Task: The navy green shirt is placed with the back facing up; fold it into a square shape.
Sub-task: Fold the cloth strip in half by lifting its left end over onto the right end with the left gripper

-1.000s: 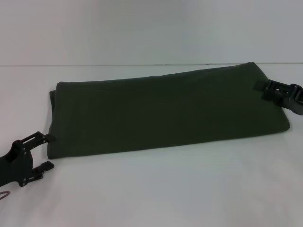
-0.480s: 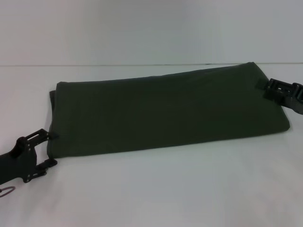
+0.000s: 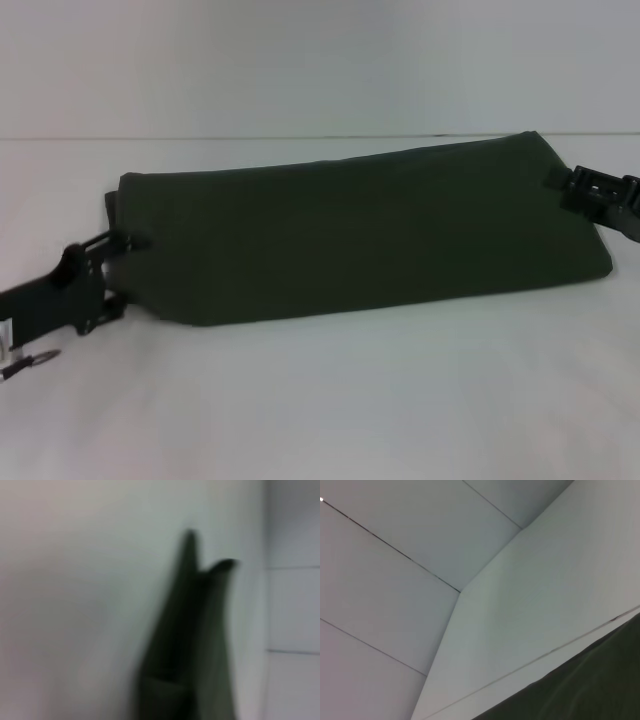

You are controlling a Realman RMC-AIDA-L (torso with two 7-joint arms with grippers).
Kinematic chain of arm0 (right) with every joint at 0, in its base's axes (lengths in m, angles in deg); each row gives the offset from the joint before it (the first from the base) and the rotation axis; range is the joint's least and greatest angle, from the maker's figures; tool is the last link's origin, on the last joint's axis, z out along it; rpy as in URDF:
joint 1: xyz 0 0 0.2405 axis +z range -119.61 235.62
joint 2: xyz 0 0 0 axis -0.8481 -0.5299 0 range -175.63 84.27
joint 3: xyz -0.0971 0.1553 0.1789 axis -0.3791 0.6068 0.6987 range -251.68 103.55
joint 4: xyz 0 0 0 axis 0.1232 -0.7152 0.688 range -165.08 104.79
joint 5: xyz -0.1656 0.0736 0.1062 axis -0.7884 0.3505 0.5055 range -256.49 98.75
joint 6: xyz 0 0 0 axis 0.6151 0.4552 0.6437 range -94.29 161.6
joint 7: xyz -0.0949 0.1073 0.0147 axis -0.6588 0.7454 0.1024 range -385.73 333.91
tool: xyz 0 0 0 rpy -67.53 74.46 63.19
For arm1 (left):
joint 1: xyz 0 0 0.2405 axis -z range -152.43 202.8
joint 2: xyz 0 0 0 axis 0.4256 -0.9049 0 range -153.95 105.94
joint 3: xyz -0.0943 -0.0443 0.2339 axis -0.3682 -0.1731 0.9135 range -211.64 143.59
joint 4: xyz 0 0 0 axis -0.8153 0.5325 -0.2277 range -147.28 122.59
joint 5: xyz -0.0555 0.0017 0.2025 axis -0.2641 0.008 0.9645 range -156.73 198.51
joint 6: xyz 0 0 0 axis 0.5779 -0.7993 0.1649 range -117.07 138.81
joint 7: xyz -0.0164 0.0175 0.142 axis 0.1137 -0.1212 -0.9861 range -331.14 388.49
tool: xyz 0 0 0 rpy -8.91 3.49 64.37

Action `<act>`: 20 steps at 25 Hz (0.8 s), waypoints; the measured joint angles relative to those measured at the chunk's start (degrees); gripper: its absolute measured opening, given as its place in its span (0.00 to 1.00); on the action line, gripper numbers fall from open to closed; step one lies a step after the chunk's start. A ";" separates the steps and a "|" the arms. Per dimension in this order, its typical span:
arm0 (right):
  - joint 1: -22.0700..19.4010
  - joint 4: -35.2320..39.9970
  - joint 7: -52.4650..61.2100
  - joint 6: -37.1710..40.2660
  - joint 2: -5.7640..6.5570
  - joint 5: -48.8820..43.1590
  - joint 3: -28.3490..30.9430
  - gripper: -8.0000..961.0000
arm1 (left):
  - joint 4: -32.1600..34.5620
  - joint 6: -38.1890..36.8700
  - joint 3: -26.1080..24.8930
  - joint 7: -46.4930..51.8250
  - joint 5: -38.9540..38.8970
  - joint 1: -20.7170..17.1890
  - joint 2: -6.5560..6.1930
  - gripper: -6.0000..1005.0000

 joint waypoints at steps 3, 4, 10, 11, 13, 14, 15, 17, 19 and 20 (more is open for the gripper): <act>-0.04 -0.02 0.00 0.36 -0.10 0.00 0.18 0.71 | 0.00 -3.45 -0.15 -3.60 -3.10 0.40 0.00 0.84; -0.04 -0.08 0.00 0.37 -0.10 0.00 0.20 0.71 | 0.00 -4.16 -0.03 -4.13 -3.48 0.28 0.01 0.84; -0.04 -0.85 0.00 0.36 0.04 0.00 0.43 0.71 | -0.17 -2.06 0.50 -1.68 -0.88 -1.85 0.14 0.84; -0.04 -0.86 0.00 0.33 0.05 0.00 0.49 0.71 | -0.14 -2.06 0.52 -1.53 -0.64 -2.14 0.17 0.84; -0.12 -0.87 0.00 0.33 0.09 0.00 0.65 0.71 | -0.03 -2.40 0.60 -1.21 -0.42 -2.45 0.18 0.84; -0.16 -0.87 0.00 0.33 0.11 0.00 0.75 0.71 | 0.06 -2.65 0.67 -0.94 -0.31 -2.53 0.18 0.84; -0.18 -0.88 0.00 0.33 0.14 0.00 0.82 0.71 | 0.13 -2.70 0.71 -0.49 -0.01 -2.56 0.18 0.84; -0.20 -0.88 0.00 0.34 0.16 0.00 0.87 0.71 | 0.26 -2.38 0.78 0.58 1.00 -2.48 0.14 0.84; -0.21 -0.88 0.00 0.35 0.16 0.00 0.88 0.71 | 0.34 -1.20 0.78 1.49 1.94 -1.88 -0.04 0.84; -0.23 -0.88 0.00 0.35 0.16 0.00 0.90 0.71 | 0.34 -1.20 0.78 1.49 1.94 -1.88 -0.04 0.84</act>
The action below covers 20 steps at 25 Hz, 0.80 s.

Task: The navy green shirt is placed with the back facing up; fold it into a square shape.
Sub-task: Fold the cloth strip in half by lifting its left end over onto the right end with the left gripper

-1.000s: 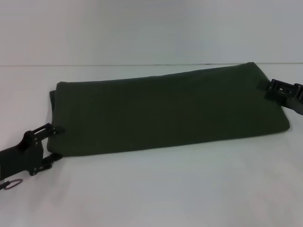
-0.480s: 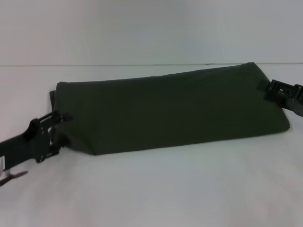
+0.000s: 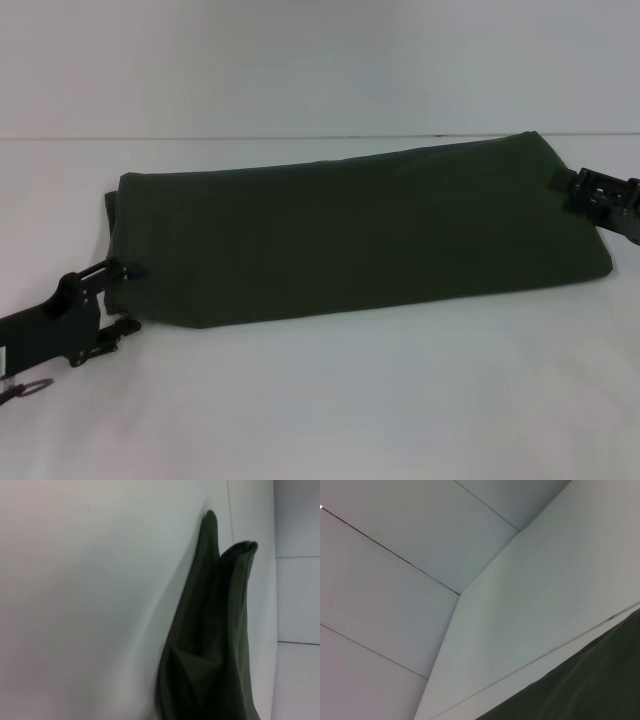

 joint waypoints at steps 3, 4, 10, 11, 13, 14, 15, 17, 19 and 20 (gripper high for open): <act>-0.10 0.00 0.00 0.03 0.00 0.00 0.32 0.71 | -0.27 2.07 0.01 0.06 0.04 0.87 -0.10 0.84; -0.12 0.00 0.00 0.04 0.00 0.00 0.45 0.71 | -0.29 2.43 0.01 0.06 0.04 1.14 -0.11 0.84; -0.15 0.00 0.00 0.13 0.00 0.00 0.63 0.71 | -0.89 5.37 0.24 -0.23 0.61 3.11 -0.21 0.84; -0.15 0.00 0.00 0.14 0.00 0.00 0.65 0.71 | -1.06 5.70 0.34 -0.37 0.64 3.28 -0.22 0.84; -0.13 -0.02 0.01 0.22 0.00 0.00 0.68 0.71 | -1.27 6.22 1.06 -0.55 0.69 3.49 -0.23 0.84; -0.12 -0.04 0.01 0.27 0.00 0.00 0.69 0.71 | -1.27 6.34 1.50 -0.55 0.70 3.50 -0.24 0.84; -0.11 -0.07 0.02 0.32 0.00 0.00 0.69 0.71 | -1.24 6.43 1.79 -0.53 0.71 3.45 -0.26 0.84; -0.10 -0.10 0.03 0.33 0.00 0.00 0.69 0.71 | -1.09 6.36 1.99 -0.46 0.72 3.27 -0.31 0.84; -0.10 -0.10 0.10 0.36 0.00 0.00 0.69 0.71 | -0.78 5.63 2.08 -0.33 0.73 3.10 -0.31 0.84; -0.12 -0.10 0.13 0.39 0.01 0.00 0.69 0.71 | -0.55 5.16 2.08 -0.29 0.73 2.98 -0.31 0.84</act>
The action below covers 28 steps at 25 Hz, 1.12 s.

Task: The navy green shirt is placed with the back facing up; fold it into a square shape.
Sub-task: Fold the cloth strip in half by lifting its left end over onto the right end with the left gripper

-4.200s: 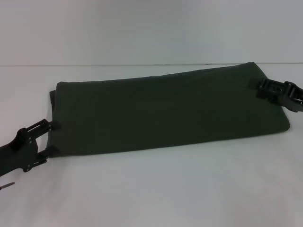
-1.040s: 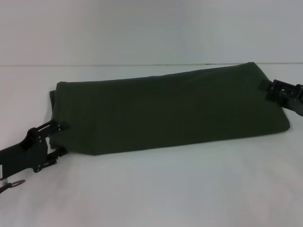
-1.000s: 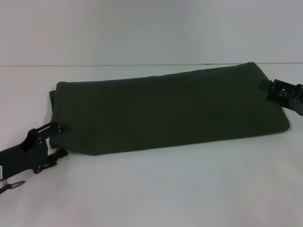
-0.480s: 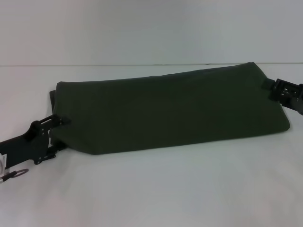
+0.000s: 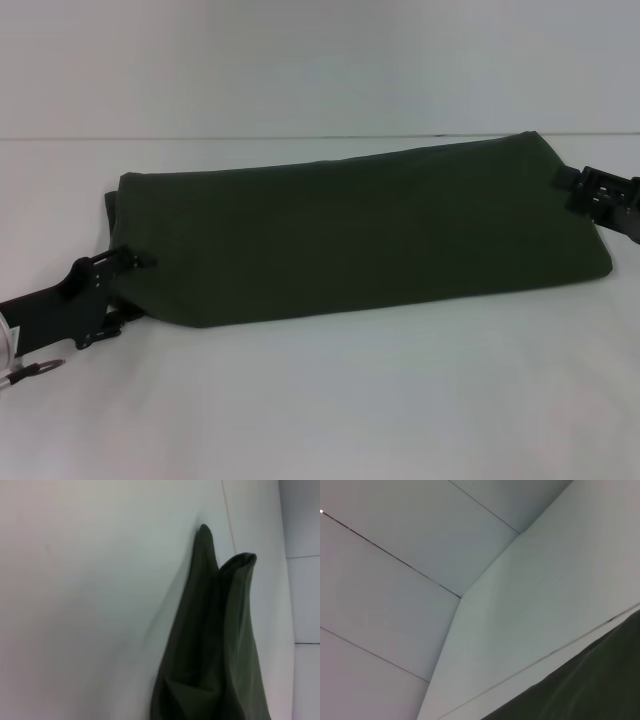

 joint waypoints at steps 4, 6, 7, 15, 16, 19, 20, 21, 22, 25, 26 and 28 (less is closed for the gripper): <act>-0.06 0.01 -0.01 0.01 0.05 0.00 0.52 0.71 | 0.66 -0.52 -0.17 0.10 -0.02 -0.25 0.00 0.84; -0.06 -0.03 -0.04 0.01 0.06 0.00 0.67 0.71 | 0.66 0.14 0.03 0.13 0.03 0.02 0.00 0.84; -0.06 -0.12 -0.05 0.02 0.07 0.00 0.67 0.71 | 0.60 0.48 0.16 0.12 0.03 0.23 0.00 0.84; -0.03 -0.30 -0.08 0.01 0.19 0.00 0.85 0.71 | 0.36 0.65 0.33 0.04 0.03 0.69 -0.22 0.83; -0.03 -0.31 -0.08 0.06 0.19 0.00 0.92 0.71 | 0.36 0.62 0.33 0.08 0.03 0.59 -0.22 0.83; 0.03 -0.33 -0.10 0.32 0.18 0.00 1.32 0.71 | 0.45 0.08 0.35 0.11 0.02 0.24 -0.24 0.82; 0.09 -0.33 -0.11 0.37 0.17 0.00 1.42 0.71 | 0.57 -0.20 0.35 0.12 0.02 0.08 -0.25 0.81; 0.09 -0.33 -0.11 0.37 0.17 0.00 1.42 0.71 | 0.68 -0.66 0.35 0.12 0.02 -0.18 -0.25 0.81; 0.12 -0.34 -0.11 0.40 0.16 0.00 1.44 0.71 | 0.85 -1.43 0.18 0.14 0.02 -0.75 -0.26 0.81; 0.17 -0.33 -0.12 0.44 0.16 0.00 1.44 0.71 | 0.97 -1.79 -0.04 0.18 0.02 -1.21 -0.26 0.79; 0.17 -0.34 -0.12 0.45 0.16 0.00 1.44 0.71 | 0.98 -1.80 -0.05 0.20 0.02 -1.29 -0.26 0.79; 0.17 -0.34 -0.12 0.46 0.16 0.00 1.44 0.71 | 0.99 -1.68 -0.05 0.22 0.01 -1.33 -0.26 0.78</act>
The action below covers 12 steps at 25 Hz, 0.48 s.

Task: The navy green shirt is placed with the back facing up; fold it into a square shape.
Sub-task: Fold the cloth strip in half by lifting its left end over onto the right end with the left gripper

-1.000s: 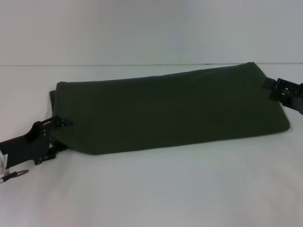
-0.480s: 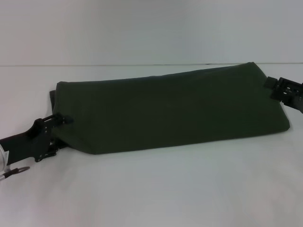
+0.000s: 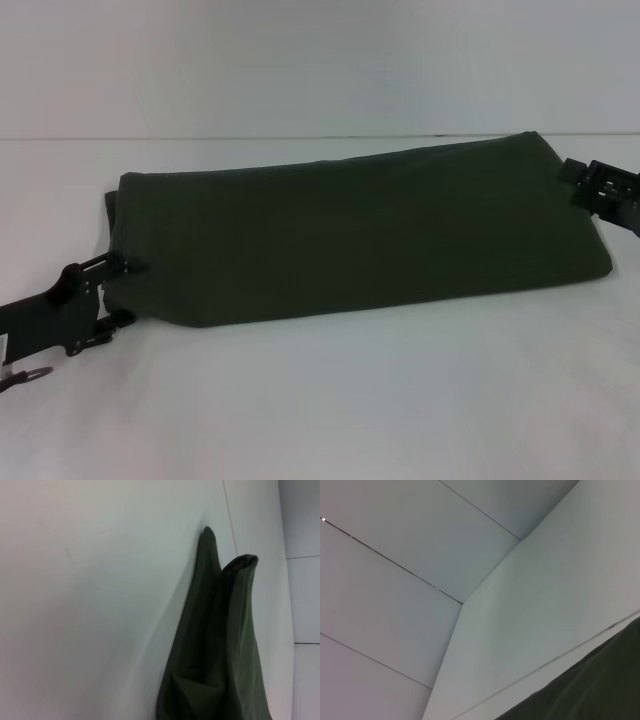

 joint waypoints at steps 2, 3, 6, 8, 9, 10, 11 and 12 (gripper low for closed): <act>-0.02 0.00 0.00 0.02 0.00 0.00 -0.01 0.71 | -0.02 0.49 0.06 0.00 0.00 0.18 -0.04 0.78; -0.04 0.00 0.00 0.02 0.00 0.00 -0.01 0.71 | -0.04 0.78 0.17 0.00 0.00 0.36 -0.06 0.77; -0.12 0.00 0.00 0.01 0.00 0.00 -0.03 0.71 | -0.22 1.55 0.44 -0.01 0.00 1.13 -0.12 0.76; -0.16 0.00 0.00 0.03 0.01 0.00 -0.03 0.71 | -0.27 1.68 0.49 -0.03 -0.03 1.48 -0.17 0.76; -0.18 0.00 0.00 0.05 0.00 0.00 -0.02 0.71 | -0.28 1.68 0.50 -0.03 -0.11 1.53 -0.17 0.75; -0.20 0.00 0.00 0.06 0.00 0.00 0.00 0.71 | -0.28 1.65 0.50 -0.02 -0.15 1.55 -0.18 0.75; -0.21 0.00 0.00 0.10 0.00 0.00 0.03 0.71 | -0.28 1.46 0.52 -0.02 -0.14 1.60 -0.21 0.75; -0.21 0.00 0.00 0.18 0.01 0.00 0.06 0.71 | -0.21 1.14 0.62 -0.12 -0.06 1.63 -0.24 0.74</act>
